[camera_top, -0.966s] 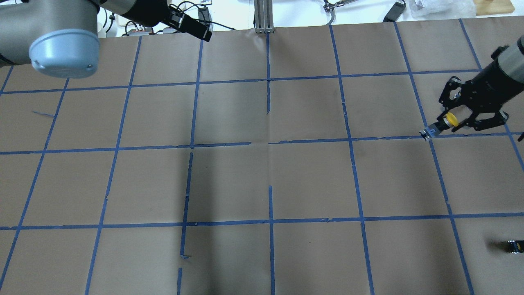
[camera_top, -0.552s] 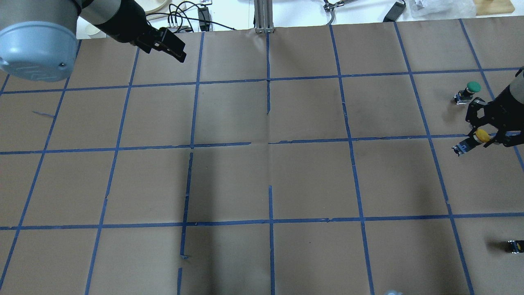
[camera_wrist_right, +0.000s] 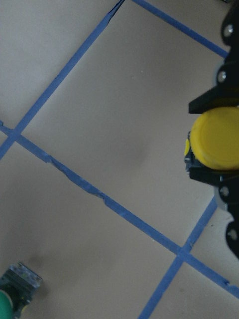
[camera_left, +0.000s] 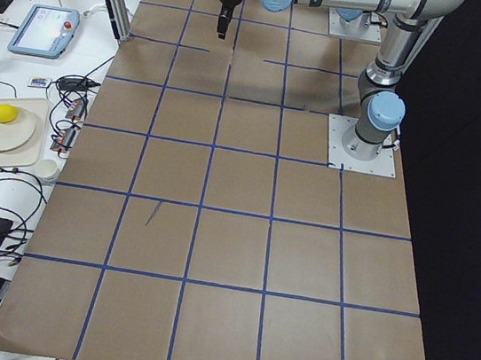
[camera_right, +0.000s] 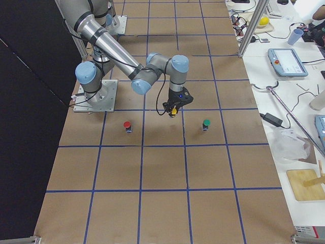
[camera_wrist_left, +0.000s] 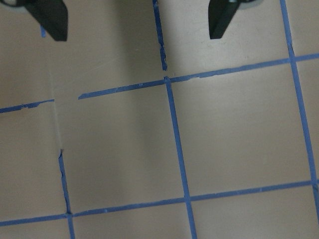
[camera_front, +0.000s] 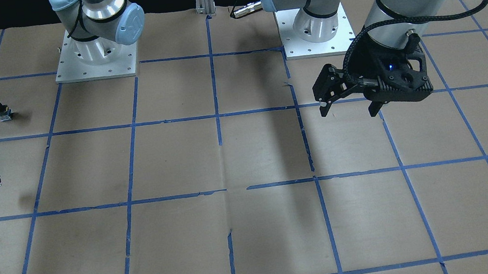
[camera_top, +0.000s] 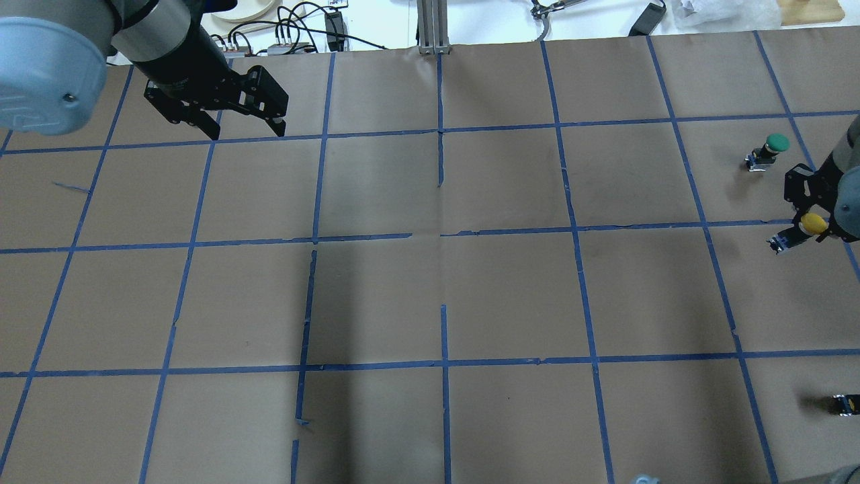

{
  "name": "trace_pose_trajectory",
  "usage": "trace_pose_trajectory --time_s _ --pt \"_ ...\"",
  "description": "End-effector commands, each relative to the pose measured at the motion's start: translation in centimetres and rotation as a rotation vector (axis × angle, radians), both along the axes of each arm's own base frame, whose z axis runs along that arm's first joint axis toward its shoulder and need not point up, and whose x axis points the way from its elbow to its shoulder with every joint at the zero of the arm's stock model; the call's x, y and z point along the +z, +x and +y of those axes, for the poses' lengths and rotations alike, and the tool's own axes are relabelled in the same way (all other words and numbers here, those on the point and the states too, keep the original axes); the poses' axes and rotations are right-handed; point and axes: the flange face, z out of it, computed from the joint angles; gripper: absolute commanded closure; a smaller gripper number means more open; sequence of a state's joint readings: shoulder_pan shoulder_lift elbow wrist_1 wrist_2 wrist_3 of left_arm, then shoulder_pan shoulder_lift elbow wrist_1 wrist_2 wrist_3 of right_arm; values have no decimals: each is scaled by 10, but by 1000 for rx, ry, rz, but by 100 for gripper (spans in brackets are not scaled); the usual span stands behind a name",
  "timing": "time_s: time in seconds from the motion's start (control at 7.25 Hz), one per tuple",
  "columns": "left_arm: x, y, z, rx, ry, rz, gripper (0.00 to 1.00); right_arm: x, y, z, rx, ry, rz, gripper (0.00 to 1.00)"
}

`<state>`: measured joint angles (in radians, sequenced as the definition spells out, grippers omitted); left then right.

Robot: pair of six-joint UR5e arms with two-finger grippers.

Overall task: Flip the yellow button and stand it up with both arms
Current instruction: 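Move the right gripper down toward the table, cap facing up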

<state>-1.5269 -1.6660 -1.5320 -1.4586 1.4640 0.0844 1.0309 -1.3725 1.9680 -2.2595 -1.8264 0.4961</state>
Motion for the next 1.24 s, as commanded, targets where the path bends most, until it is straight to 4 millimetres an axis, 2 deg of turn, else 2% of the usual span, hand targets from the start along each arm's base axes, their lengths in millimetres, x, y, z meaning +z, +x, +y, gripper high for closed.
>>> trace_pose_trajectory --time_s 0.0,0.28,0.97,1.1 --pt "0 5 5 64 48 -18 0 -13 -10 -2 -29 28 76 94" --pt "-4 9 7 68 60 -61 0 -24 -15 -7 -109 4 95 92" --pt "1 7 11 66 51 -63 0 -35 -15 -8 -113 21 88 88" --pt "1 7 11 66 51 -63 0 -45 -16 -9 -112 40 79 87"
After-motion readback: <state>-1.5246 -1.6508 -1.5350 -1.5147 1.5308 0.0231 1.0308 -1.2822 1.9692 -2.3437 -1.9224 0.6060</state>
